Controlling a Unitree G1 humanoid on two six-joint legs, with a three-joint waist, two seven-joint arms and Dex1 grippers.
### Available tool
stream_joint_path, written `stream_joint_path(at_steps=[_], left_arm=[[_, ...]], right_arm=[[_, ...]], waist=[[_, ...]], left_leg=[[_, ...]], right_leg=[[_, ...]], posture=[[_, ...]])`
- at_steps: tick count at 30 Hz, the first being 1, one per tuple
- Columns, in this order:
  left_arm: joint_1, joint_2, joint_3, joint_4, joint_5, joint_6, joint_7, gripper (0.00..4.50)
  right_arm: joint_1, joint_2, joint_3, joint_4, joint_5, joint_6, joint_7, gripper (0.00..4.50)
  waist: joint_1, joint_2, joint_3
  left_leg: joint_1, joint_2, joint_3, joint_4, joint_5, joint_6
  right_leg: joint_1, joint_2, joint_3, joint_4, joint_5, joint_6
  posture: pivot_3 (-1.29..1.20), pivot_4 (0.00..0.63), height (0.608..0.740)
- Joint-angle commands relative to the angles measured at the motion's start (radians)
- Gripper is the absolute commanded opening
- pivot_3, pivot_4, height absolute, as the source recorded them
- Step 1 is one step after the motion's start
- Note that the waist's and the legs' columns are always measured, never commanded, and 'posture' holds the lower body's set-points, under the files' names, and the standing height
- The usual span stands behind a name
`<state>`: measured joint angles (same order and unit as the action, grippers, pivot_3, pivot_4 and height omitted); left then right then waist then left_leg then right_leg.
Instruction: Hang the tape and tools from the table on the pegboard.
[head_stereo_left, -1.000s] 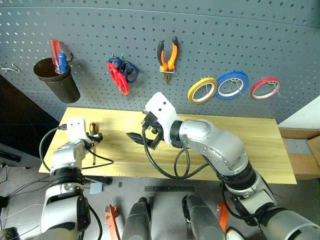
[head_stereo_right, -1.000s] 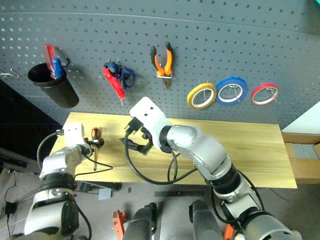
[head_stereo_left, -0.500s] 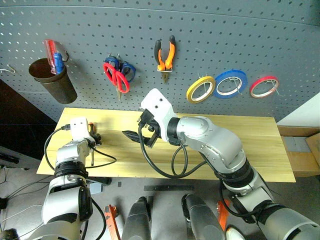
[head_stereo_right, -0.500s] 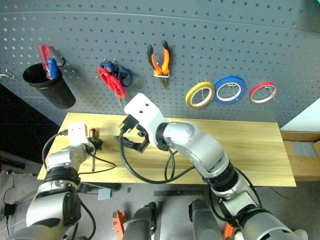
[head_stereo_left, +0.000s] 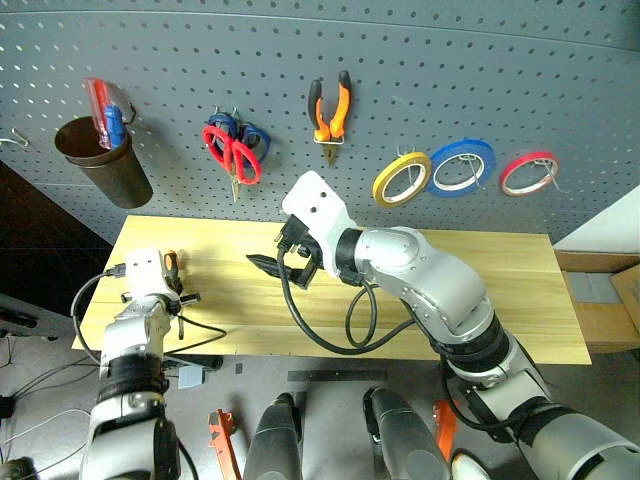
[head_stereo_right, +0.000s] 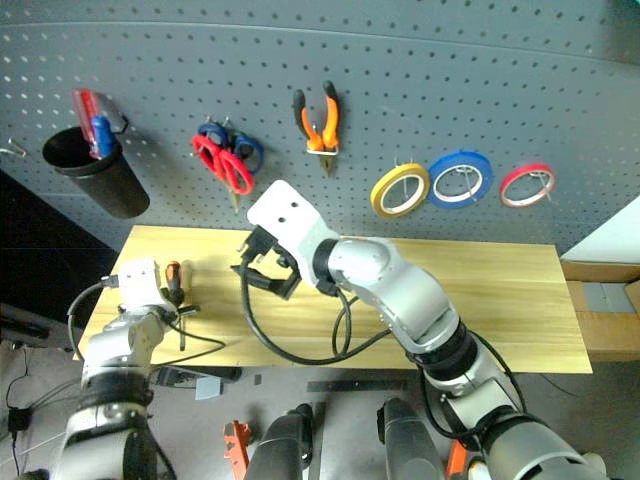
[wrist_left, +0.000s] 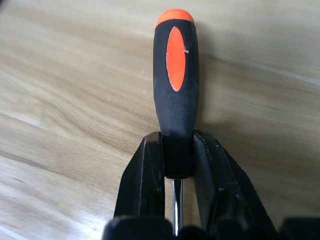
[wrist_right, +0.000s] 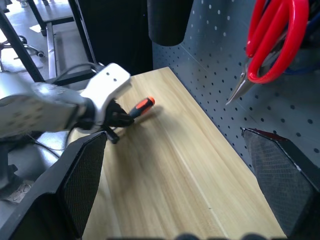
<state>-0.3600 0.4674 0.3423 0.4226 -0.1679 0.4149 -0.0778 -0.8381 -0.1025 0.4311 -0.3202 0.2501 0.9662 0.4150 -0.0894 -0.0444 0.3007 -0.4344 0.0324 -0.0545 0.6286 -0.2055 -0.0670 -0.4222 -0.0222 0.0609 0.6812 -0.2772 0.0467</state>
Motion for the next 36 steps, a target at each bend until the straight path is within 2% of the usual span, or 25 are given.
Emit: stream_joint_path(at_steps=[1, 5, 11, 14, 16, 21, 26, 32, 36], left_arm=[[0.149, -0.007, 0.013, -0.29, 0.043, -0.147, 0.016, 0.48], [0.331, -0.031, 0.02, -0.535, 0.082, -0.265, 0.02, 0.48], [0.515, -0.071, 0.04, -0.813, 0.141, -0.291, 0.045, 0.48], [0.49, -0.04, 0.039, -0.897, 0.163, -0.301, 0.029, 0.48], [0.423, -0.009, 0.054, -0.908, 0.164, -0.299, 0.026, 0.48], [0.223, 0.109, 0.103, -0.829, 0.17, -0.337, 0.009, 0.48], [0.014, 0.185, 0.112, -0.634, 0.156, -0.42, 0.003, 0.48], [-0.283, 0.213, 0.075, -0.327, 0.129, -0.537, -0.008, 0.48], [-0.404, 0.198, 0.049, -0.156, 0.123, -0.62, -0.014, 0.48]], right_arm=[[0.002, -0.01, -0.045, -0.064, 0.019, -0.037, 0.027, 4.5], [0.014, -0.048, -0.075, -0.1, 0.041, -0.065, 0.074, 4.5], [0.024, -0.136, -0.119, -0.141, 0.083, -0.12, 0.169, 4.5], [0.007, -0.172, -0.154, -0.15, 0.117, -0.121, 0.216, 4.5], [-0.006, -0.186, -0.175, -0.141, 0.13, -0.126, 0.231, 4.5], [-0.02, -0.221, -0.209, -0.12, 0.15, -0.136, 0.263, 4.5], [-0.02, -0.223, -0.24, -0.133, 0.18, -0.117, 0.262, 4.5], [-0.027, -0.219, -0.256, -0.137, 0.187, -0.107, 0.222, 4.5], [-0.026, -0.217, -0.251, -0.145, 0.192, -0.103, 0.203, 4.5]], waist=[[0.001, 0.0, 0.0], [0.002, 0.0, 0.0], [0.006, 0.0, 0.0], [0.015, 0.0, 0.0], [0.022, 0.0, 0.0], [0.031, -0.002, -0.002], [0.029, -0.002, -0.002], [0.029, -0.004, -0.004], [0.028, -0.005, -0.004]], left_leg=[[0.0, 0.002, 0.0, -0.001, 0.0, 0.0], [0.0, 0.004, 0.0, -0.001, 0.0, 0.0], [0.0, 0.003, 0.002, -0.001, 0.0, 0.0], [0.0, -0.002, 0.001, 0.0, 0.0, 0.0], [0.0, -0.002, 0.0, 0.0, 0.0, 0.0], [0.0, -0.003, 0.0, 0.0, 0.0, 0.0], [0.0, -0.003, 0.002, 0.0, 0.0, 0.0], [-0.002, -0.003, -0.001, 0.001, 0.0, -0.001], [-0.002, -0.004, 0.0, 0.001, 0.0, -0.001]], right_leg=[[0.0, -0.001, 0.001, 0.0, 0.0, 0.0], [0.0, -0.002, 0.002, -0.001, 0.0, 0.0], [0.001, 0.0, 0.002, -0.001, 0.0, 0.0], [0.001, 0.002, 0.0, 0.0, 0.0, 0.0], [0.001, 0.003, -0.001, 0.0, 0.0, 0.0], [0.002, 0.005, -0.001, 0.0, 0.0, 0.0], [0.001, 0.004, -0.001, -0.001, 0.0, 0.0], [0.001, 0.004, -0.004, -0.001, 0.0, 0.0], [0.001, 0.003, -0.005, -0.001, 0.0, 0.0]], posture=[[-0.13, 0.309, 0.74], [-0.12, 0.301, 0.74], [-0.06, 0.278, 0.74], [-0.04, 0.264, 0.74], [-0.03, 0.256, 0.74], [-0.04, 0.238, 0.74], [-0.07, 0.219, 0.74], [-0.1, 0.208, 0.74], [-0.12, 0.21, 0.74]])
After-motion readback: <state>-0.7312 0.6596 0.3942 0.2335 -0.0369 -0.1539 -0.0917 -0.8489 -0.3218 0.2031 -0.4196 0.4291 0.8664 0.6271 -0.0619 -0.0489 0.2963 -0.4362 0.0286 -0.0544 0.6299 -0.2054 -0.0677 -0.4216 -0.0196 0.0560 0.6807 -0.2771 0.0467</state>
